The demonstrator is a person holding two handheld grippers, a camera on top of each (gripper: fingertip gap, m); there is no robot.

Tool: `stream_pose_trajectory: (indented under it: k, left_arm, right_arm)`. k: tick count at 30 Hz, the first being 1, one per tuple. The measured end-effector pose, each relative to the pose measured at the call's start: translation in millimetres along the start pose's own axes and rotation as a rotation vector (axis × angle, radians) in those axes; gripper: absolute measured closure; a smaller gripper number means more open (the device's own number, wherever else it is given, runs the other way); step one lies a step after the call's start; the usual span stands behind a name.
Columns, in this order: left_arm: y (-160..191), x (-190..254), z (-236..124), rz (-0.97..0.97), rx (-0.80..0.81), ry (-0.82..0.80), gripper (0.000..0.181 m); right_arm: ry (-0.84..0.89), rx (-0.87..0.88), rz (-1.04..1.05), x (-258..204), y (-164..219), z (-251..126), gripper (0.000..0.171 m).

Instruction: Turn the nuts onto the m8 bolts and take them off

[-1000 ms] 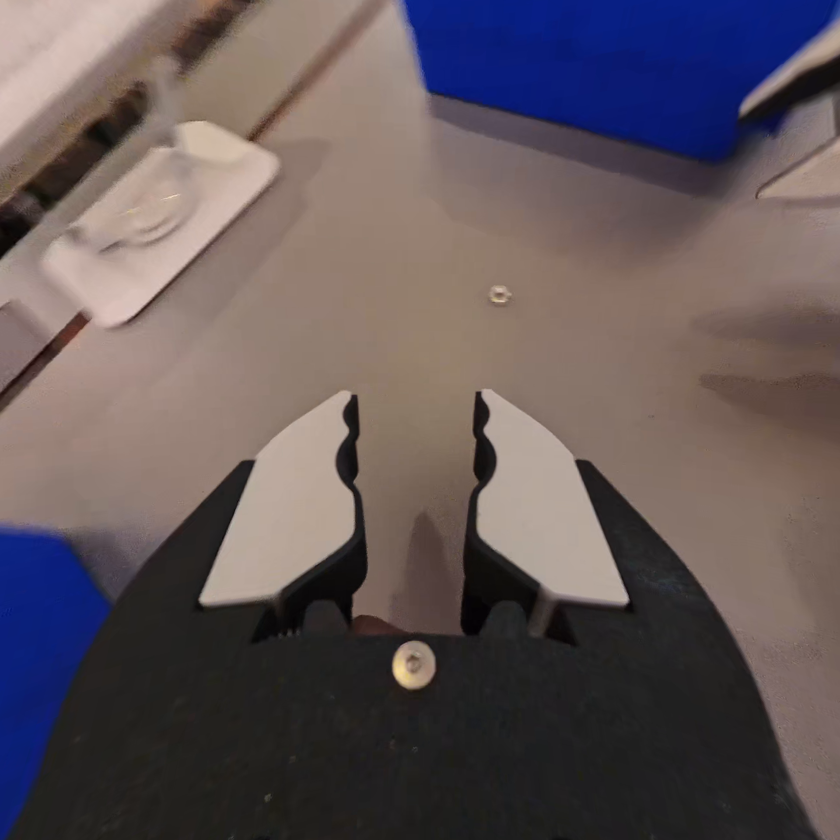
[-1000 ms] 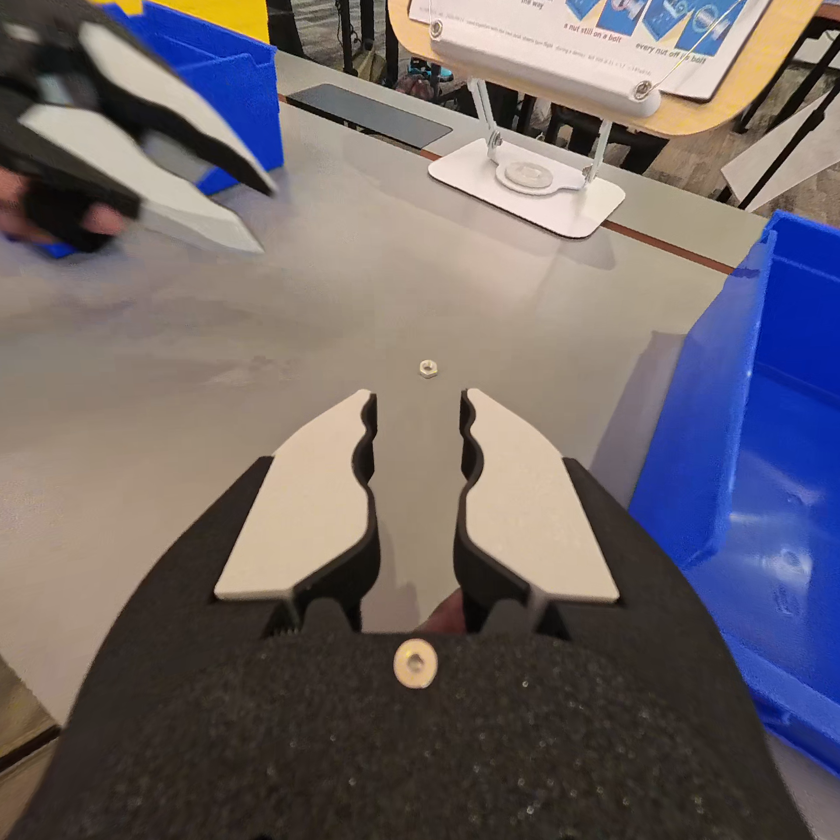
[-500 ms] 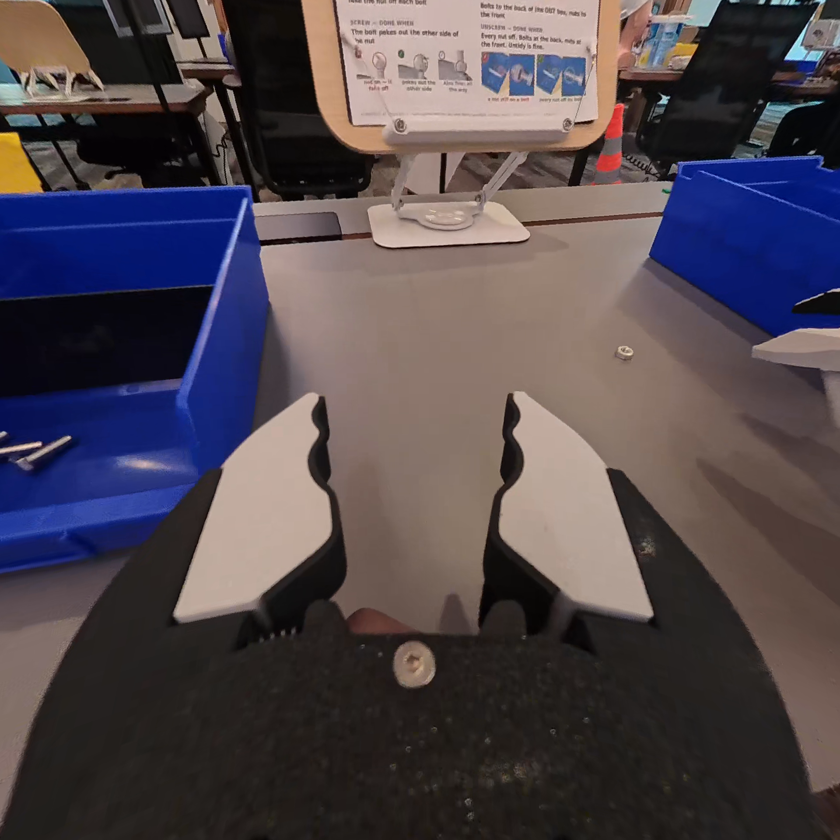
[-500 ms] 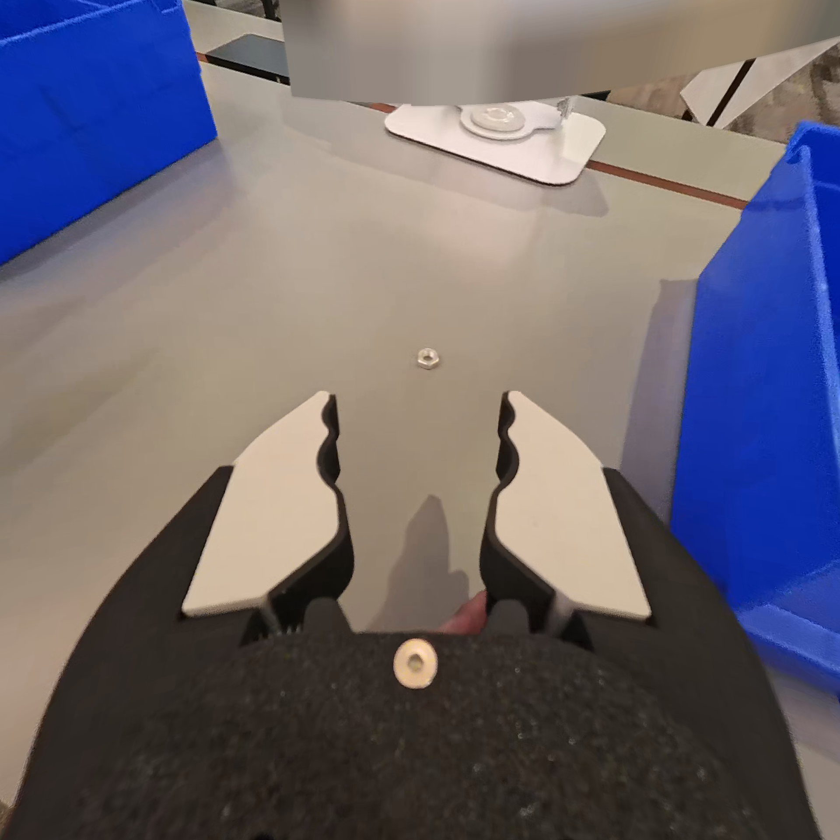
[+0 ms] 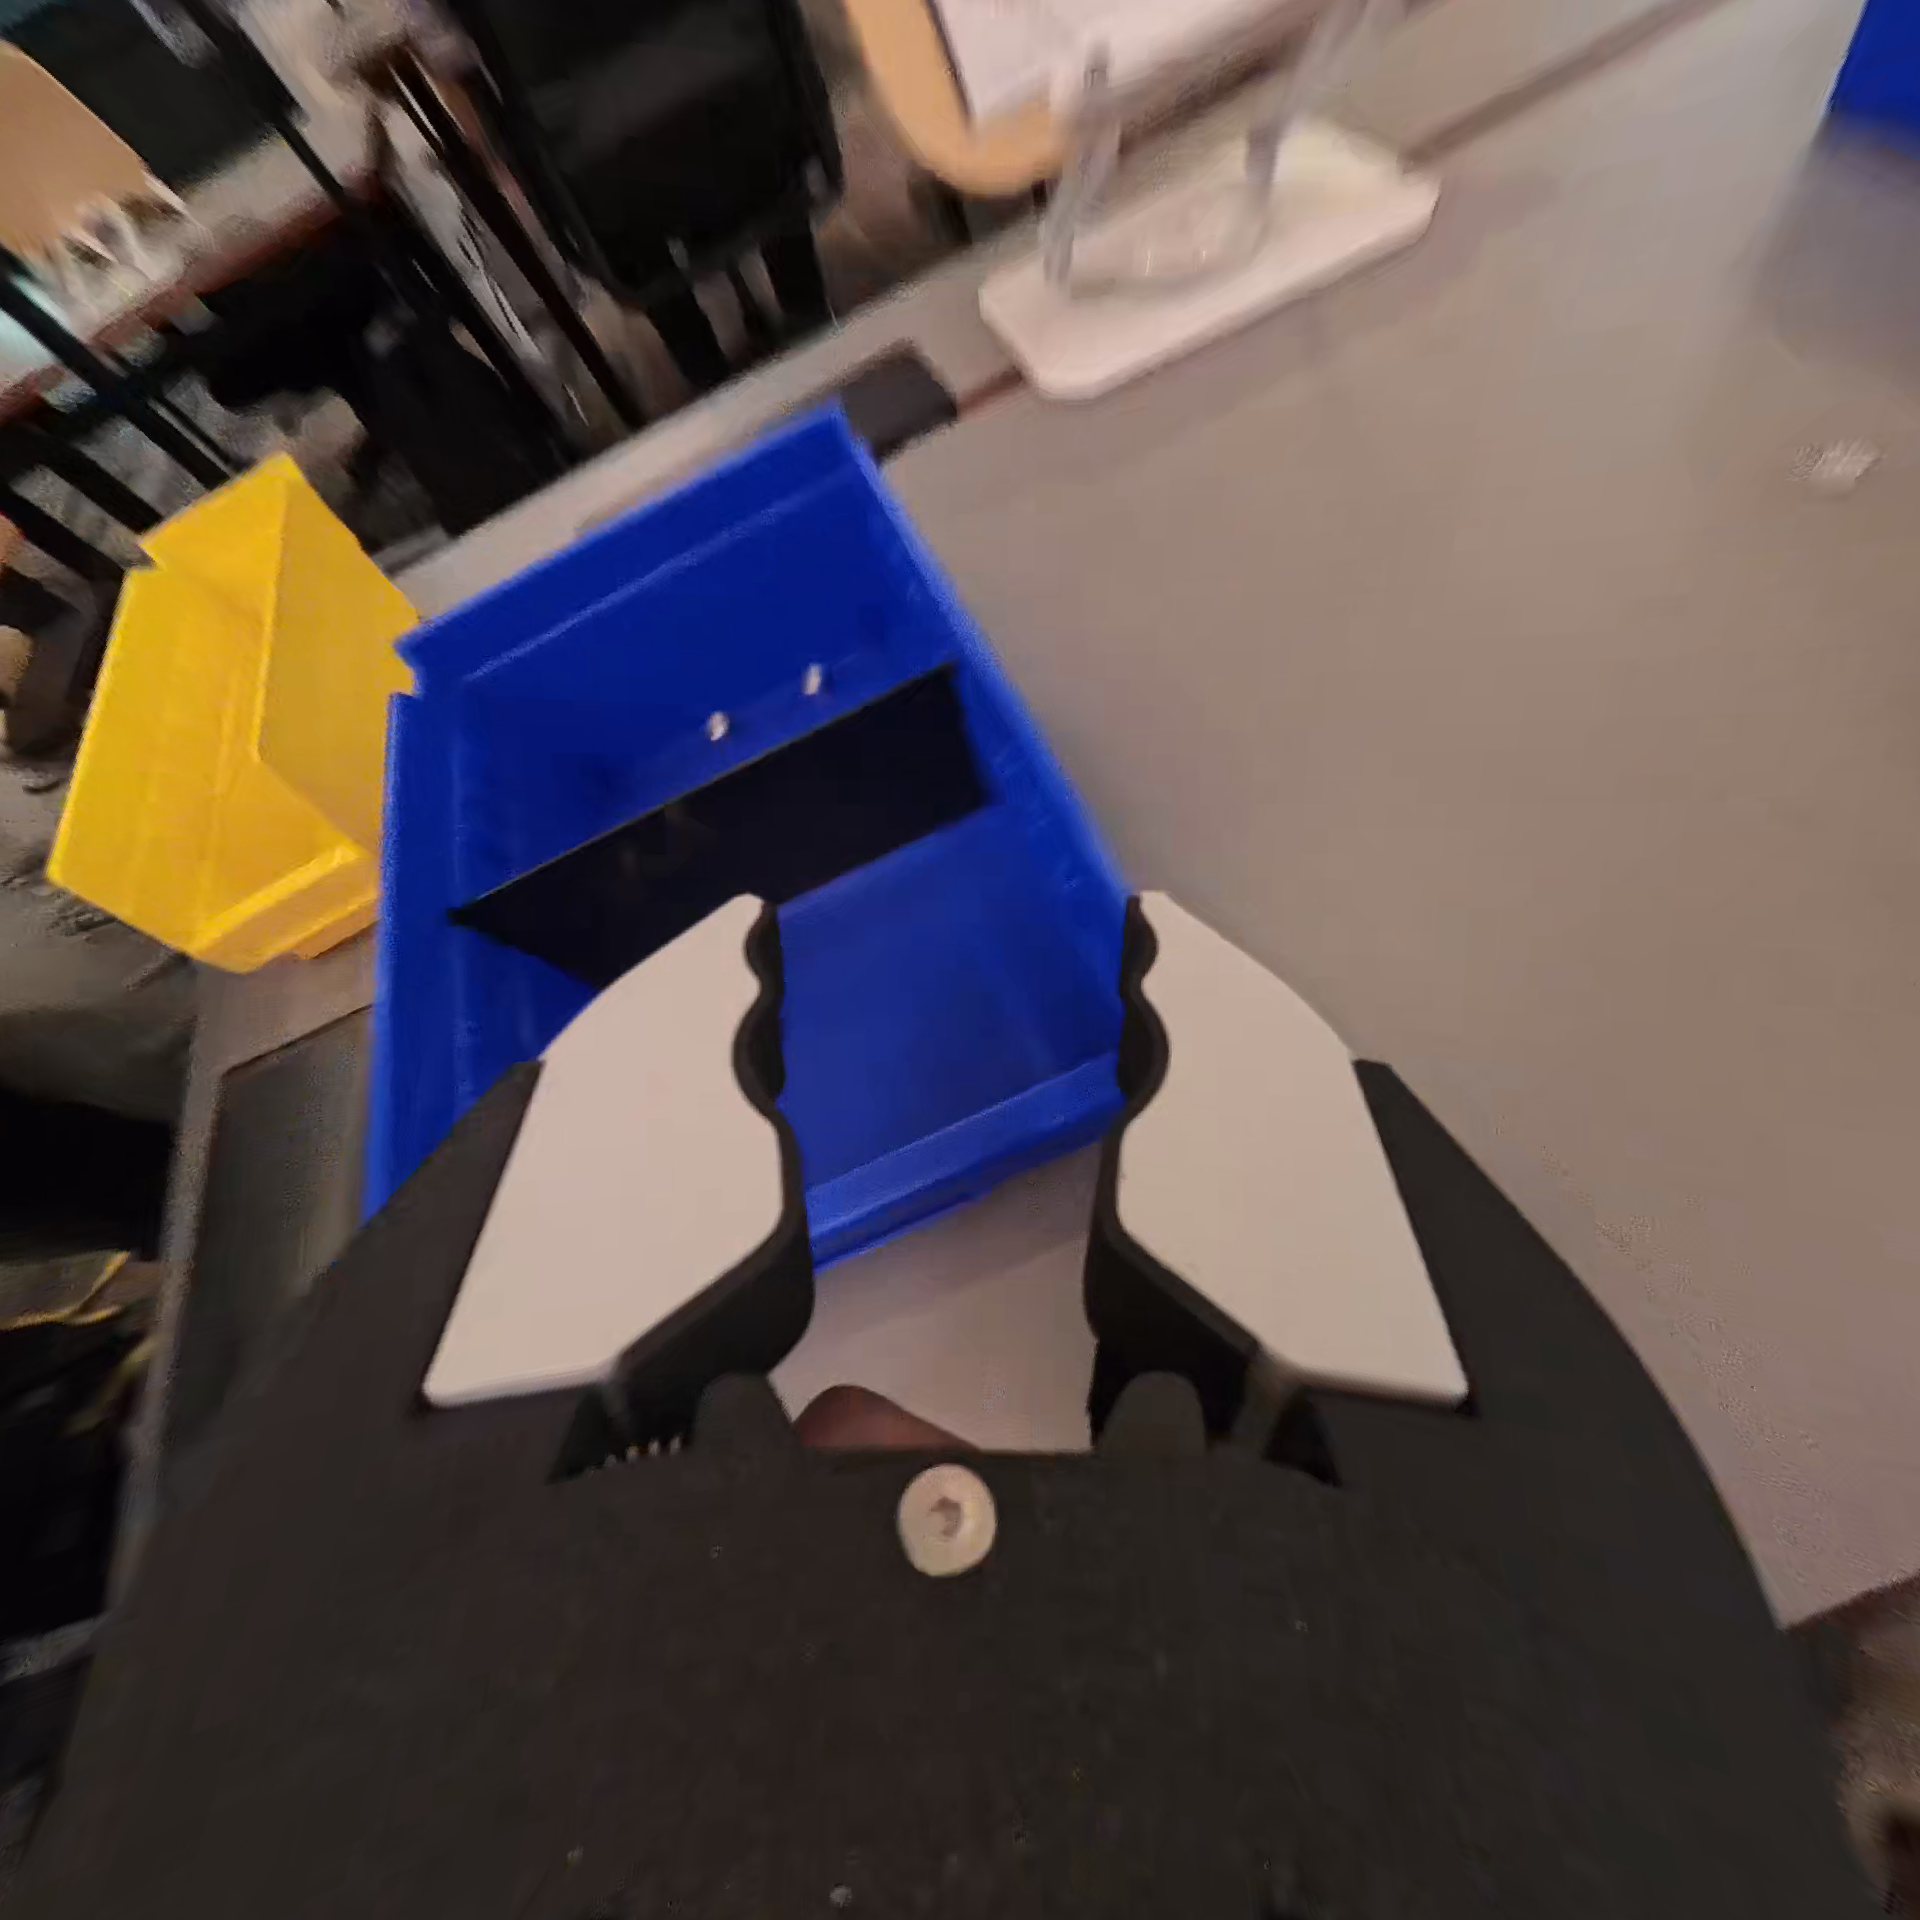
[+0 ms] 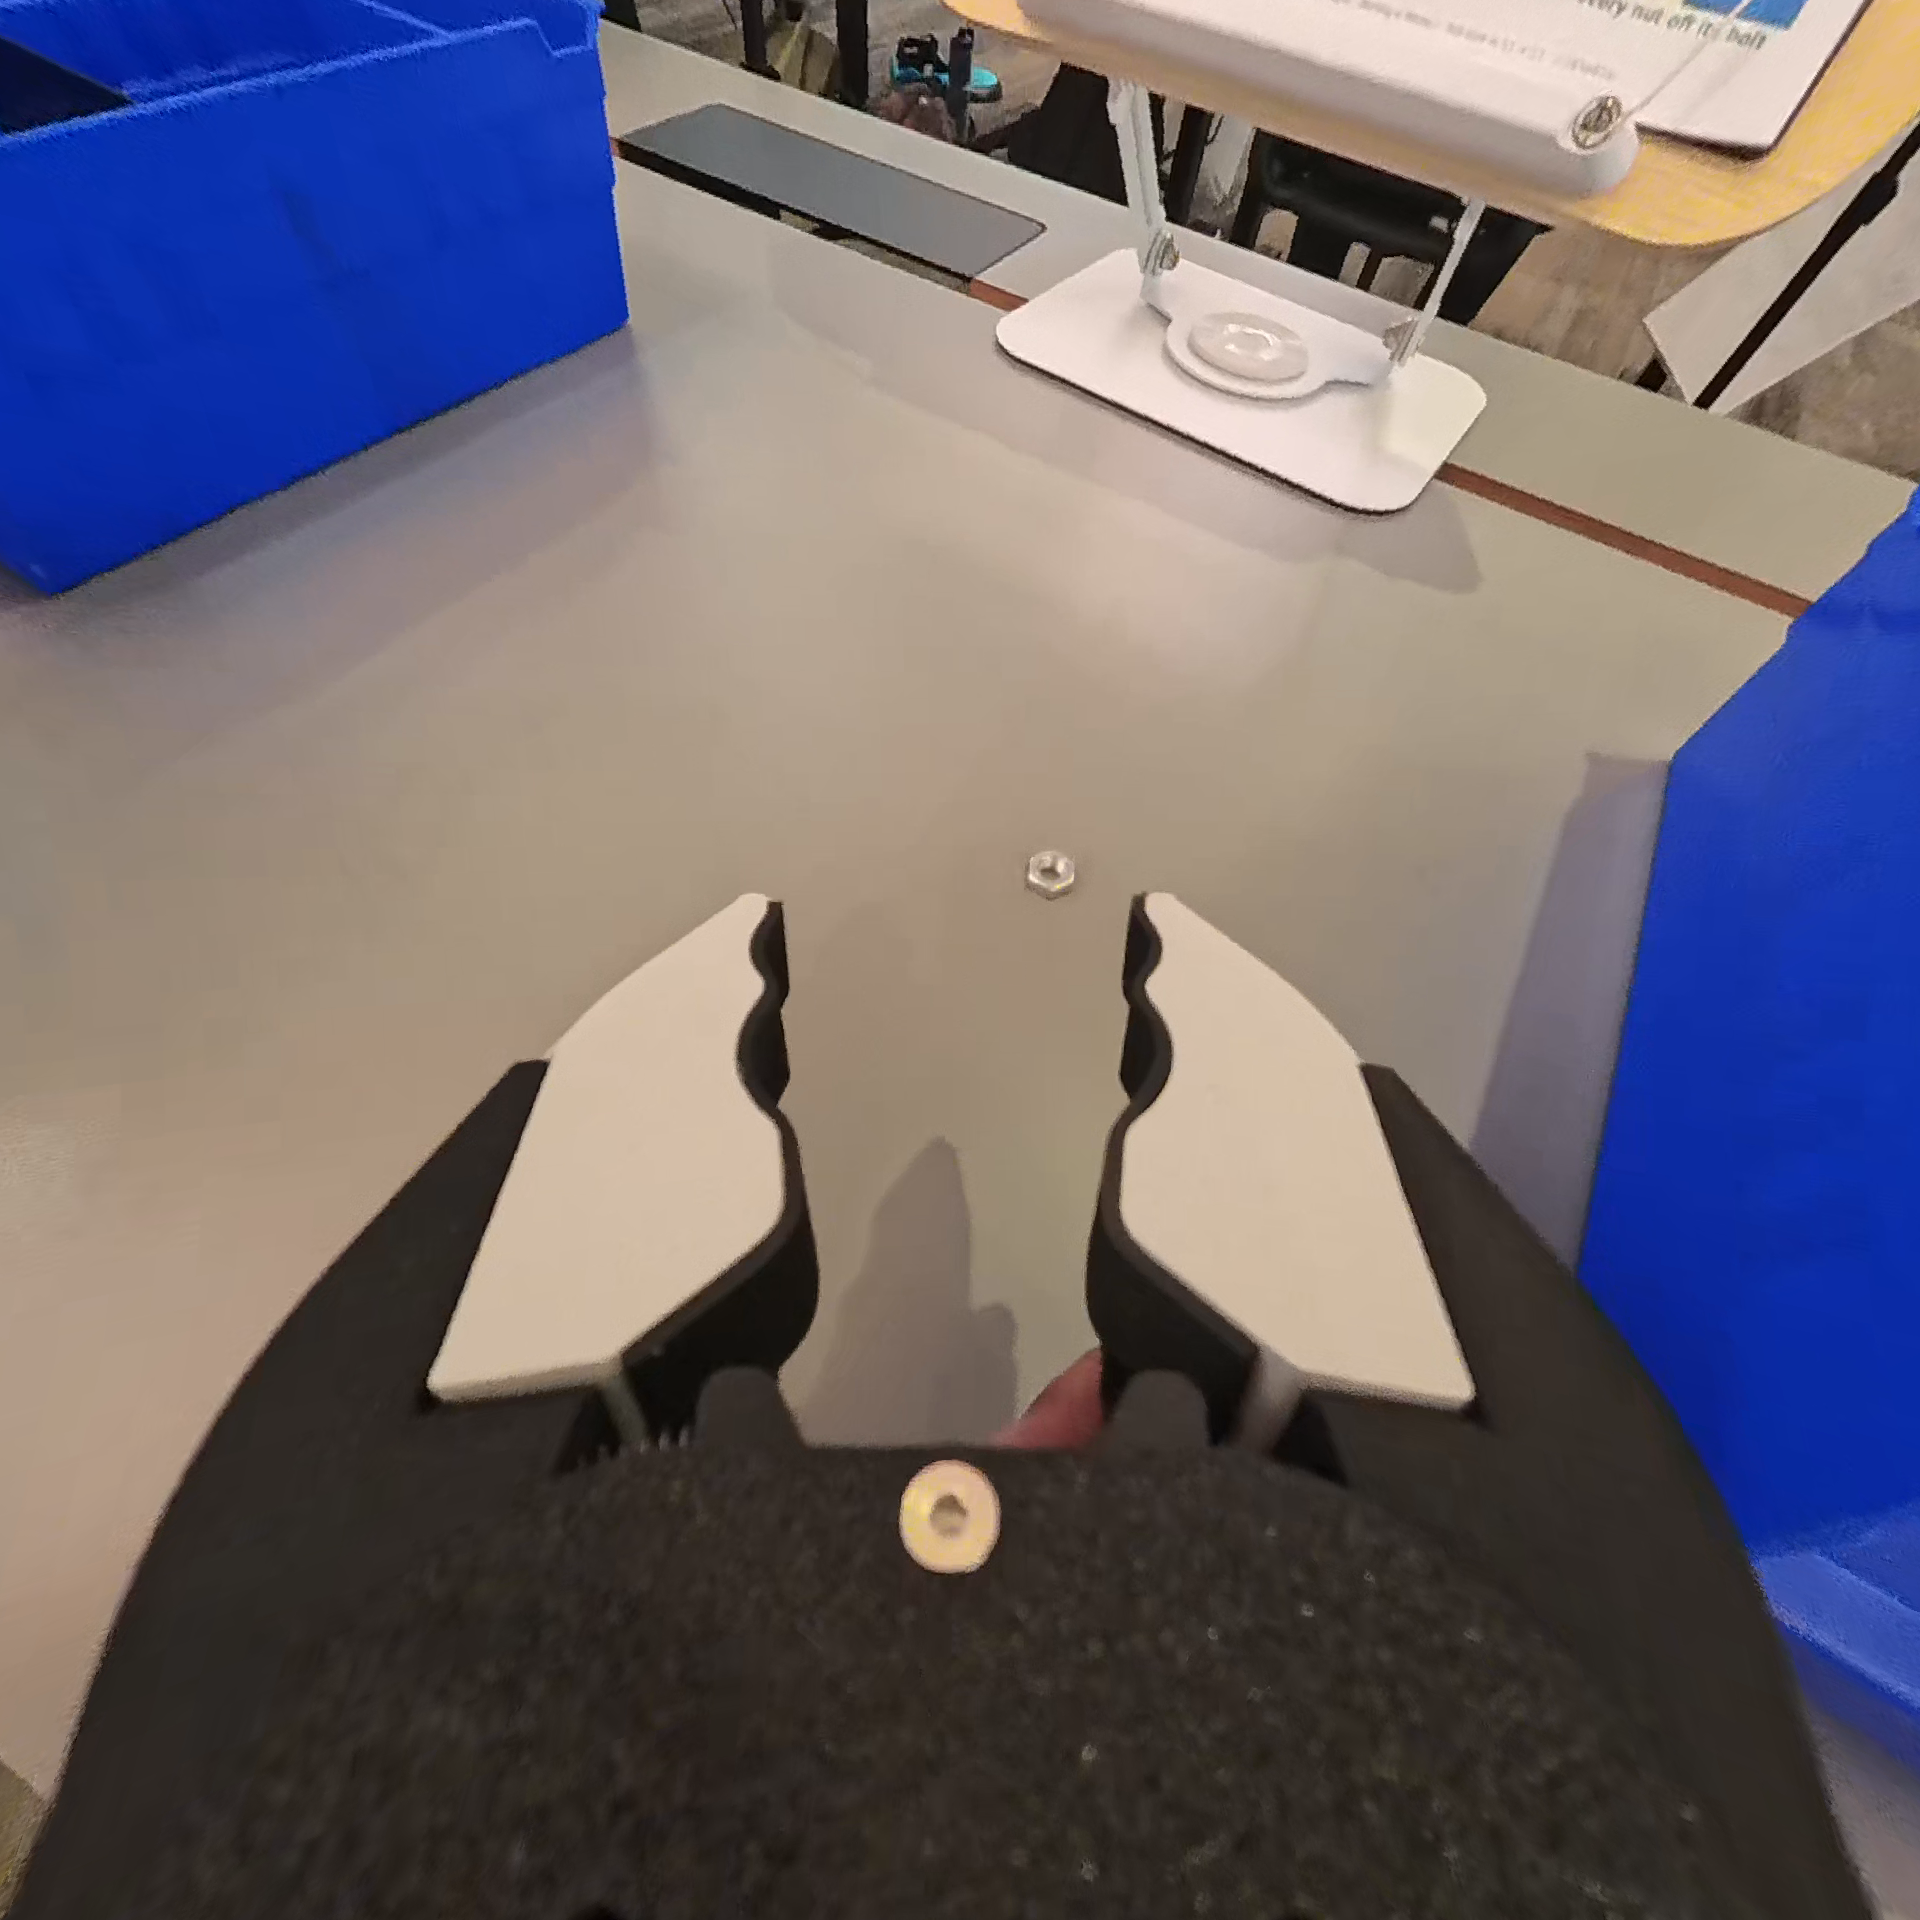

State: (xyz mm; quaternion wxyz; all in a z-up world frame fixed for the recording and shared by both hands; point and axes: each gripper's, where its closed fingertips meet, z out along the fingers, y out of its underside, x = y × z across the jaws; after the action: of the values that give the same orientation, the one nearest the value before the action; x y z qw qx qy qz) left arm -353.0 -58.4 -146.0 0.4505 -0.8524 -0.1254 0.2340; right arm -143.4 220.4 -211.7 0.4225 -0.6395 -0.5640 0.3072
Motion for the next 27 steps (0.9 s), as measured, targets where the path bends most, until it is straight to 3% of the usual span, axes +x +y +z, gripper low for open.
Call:
stream_pose_trajectory:
  k: [6,8,15,27]
  left_arm:
    - [47,-66,50,0.148,-0.412,0.154,0.124]
    - [72,-70,66,0.219,-0.551,0.207,0.133]
    - [133,-78,89,0.312,-0.869,0.269,0.135]
    - [137,-84,98,0.337,-0.95,0.276,0.145]
  right_arm:
    - [-0.036,0.029,0.006,-3,-6,1,0.111]
    - [-0.049,0.033,0.009,-3,-6,1,0.112]
    - [-0.053,0.033,0.026,10,-2,0,0.114]
    - [-0.049,0.024,0.047,26,6,1,0.117]
